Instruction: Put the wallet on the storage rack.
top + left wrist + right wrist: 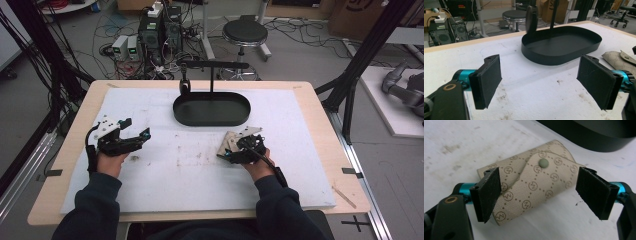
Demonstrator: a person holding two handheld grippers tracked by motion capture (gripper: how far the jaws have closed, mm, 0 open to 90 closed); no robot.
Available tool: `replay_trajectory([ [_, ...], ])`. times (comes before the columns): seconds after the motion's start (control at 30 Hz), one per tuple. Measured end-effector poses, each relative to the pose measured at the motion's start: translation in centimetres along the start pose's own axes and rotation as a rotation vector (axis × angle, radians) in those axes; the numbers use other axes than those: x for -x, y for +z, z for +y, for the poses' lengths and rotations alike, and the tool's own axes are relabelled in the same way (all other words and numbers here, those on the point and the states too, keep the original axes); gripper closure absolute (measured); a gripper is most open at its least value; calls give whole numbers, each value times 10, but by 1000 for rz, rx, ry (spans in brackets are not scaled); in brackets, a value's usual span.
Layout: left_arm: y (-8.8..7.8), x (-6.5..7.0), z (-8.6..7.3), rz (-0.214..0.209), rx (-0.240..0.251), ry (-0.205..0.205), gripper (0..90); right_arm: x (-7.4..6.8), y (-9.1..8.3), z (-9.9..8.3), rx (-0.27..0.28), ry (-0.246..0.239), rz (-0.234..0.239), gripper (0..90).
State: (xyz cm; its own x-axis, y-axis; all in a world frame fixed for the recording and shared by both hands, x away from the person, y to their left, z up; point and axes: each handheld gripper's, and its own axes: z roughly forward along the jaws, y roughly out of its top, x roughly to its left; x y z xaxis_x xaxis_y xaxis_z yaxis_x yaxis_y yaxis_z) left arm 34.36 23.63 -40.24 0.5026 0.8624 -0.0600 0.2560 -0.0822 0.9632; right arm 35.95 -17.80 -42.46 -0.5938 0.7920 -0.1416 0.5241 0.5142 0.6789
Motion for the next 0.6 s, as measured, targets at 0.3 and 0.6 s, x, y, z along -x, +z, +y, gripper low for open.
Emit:
replay_trajectory([
  [0.3, 0, 0, 0, 4, -3, -2, 194, 28, -14, -12, -33, 24, -70, 255],
  [0.6, 0, -1, 0, 5, -1, -6, 194, 24, -7, -8, -2, 46, -10, 247],
])
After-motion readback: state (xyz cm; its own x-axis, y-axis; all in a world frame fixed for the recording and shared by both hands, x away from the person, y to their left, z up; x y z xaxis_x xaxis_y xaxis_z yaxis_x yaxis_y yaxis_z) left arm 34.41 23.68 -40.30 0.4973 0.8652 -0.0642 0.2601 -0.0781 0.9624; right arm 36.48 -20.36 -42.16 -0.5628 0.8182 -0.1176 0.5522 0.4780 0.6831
